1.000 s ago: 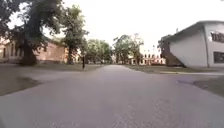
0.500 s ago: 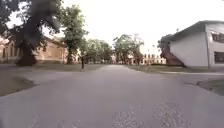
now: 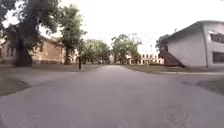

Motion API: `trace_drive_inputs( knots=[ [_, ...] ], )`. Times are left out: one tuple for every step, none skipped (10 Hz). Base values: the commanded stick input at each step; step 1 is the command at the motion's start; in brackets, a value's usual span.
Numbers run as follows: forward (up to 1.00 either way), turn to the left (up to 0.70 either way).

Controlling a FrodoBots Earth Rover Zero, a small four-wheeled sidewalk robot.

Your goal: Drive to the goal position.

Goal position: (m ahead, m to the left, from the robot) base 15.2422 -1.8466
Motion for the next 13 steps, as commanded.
trace_drive_inputs(
  knots=[
    [0.45, -0.27],
    [0.45, -0.27],
    [0.45, -0.27],
    [0.45, -0.21],
    [0.45, 0.0],
    [0.45, 0.0],
    [0.45, 0.0],
    [0.45, 0.0],
    [0.45, 0.0],
    [0.45, 0.0],
    [0.45, 0.0],
    [0.45, 0.0],
    [0.45, 0.0]
  ],
)
